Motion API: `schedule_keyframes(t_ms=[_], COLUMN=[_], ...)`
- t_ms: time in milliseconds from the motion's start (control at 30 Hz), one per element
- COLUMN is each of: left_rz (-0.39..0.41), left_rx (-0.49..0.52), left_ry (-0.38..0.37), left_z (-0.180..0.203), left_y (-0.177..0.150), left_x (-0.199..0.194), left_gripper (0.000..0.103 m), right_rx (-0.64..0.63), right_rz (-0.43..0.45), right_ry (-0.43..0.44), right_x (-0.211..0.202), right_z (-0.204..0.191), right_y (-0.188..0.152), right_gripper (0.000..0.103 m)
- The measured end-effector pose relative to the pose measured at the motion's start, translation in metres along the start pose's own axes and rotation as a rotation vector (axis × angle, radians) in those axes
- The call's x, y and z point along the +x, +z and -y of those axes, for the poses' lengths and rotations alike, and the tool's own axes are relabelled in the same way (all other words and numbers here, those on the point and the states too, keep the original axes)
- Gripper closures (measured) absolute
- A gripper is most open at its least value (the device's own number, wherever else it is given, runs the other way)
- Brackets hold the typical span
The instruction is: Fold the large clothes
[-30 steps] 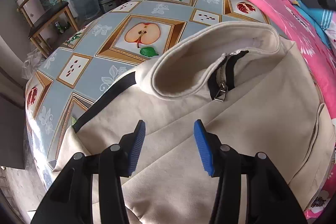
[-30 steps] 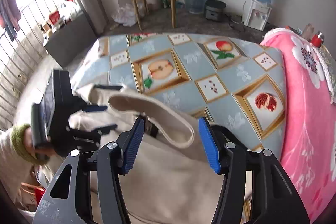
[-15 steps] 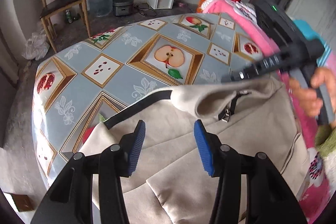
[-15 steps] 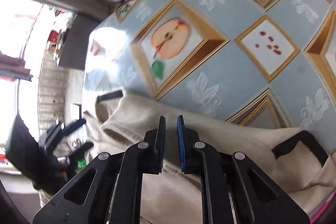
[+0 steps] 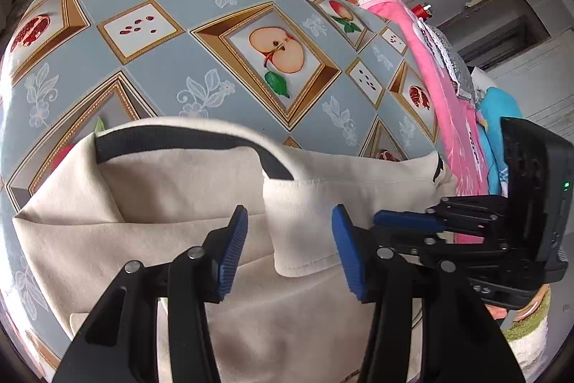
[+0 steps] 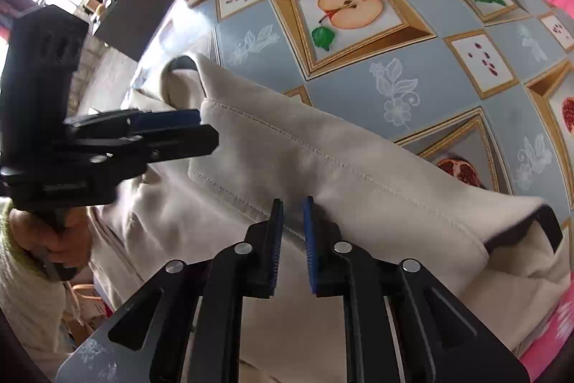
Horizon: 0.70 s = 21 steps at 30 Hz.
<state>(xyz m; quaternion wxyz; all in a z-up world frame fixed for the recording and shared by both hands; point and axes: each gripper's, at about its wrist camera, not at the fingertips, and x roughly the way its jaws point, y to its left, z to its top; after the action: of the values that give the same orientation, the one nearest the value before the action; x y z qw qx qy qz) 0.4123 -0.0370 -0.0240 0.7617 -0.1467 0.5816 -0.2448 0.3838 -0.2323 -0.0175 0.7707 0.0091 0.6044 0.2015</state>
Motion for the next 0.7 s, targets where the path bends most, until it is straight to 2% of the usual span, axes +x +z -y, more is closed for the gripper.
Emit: schedule_keyframes(t_ms=[33, 100, 200, 300, 367, 467, 567, 600, 633, 700], left_rz=[-0.004, -0.012, -0.022, -0.025, -0.035, -0.034, -0.040, -0.046, -0.050, -0.047], left_rx=[-0.009, -0.036, -0.075, -0.106, -0.139, -0.170, -0.156, -0.141, -0.117, -0.042], left_ry=[-0.004, -0.019, -0.050, -0.066, -0.086, -0.105, -0.108, -0.109, -0.101, -0.051], left_z=[-0.002, -0.006, -0.014, -0.018, -0.021, -0.023, -0.018, -0.015, -0.010, -0.001], left_y=[0.001, 0.002, 0.004, 0.007, 0.011, 0.016, 0.021, 0.022, 0.022, 0.020], left_x=[0.001, 0.003, 0.005, 0.007, 0.011, 0.012, 0.015, 0.016, 0.017, 0.017], left_gripper=[0.055, 0.055, 0.055, 0.055, 0.055, 0.055, 0.055, 0.055, 0.055, 0.056], right_rx=[0.034, 0.110, 0.279, 0.517, 0.612, 0.653, 0.657, 0.647, 0.630, 0.574], right_rz=[0.026, 0.087, 0.122, 0.078, 0.059, 0.054, 0.033, 0.027, 0.023, 0.025], right_ry=[0.008, -0.005, 0.054, 0.197, 0.245, 0.278, 0.321, 0.321, 0.321, 0.289], right_x=[-0.012, -0.036, -0.059, -0.058, -0.053, -0.045, -0.033, -0.031, -0.029, -0.030], right_z=[0.006, 0.022, 0.064, 0.111, 0.132, 0.136, 0.134, 0.129, 0.125, 0.114], right_y=[-0.003, -0.010, -0.025, -0.040, -0.051, -0.055, -0.051, -0.049, -0.048, -0.046], right_gripper=[0.057, 0.046, 0.045, 0.045, 0.045, 0.045, 0.045, 0.047, 0.054, 0.065])
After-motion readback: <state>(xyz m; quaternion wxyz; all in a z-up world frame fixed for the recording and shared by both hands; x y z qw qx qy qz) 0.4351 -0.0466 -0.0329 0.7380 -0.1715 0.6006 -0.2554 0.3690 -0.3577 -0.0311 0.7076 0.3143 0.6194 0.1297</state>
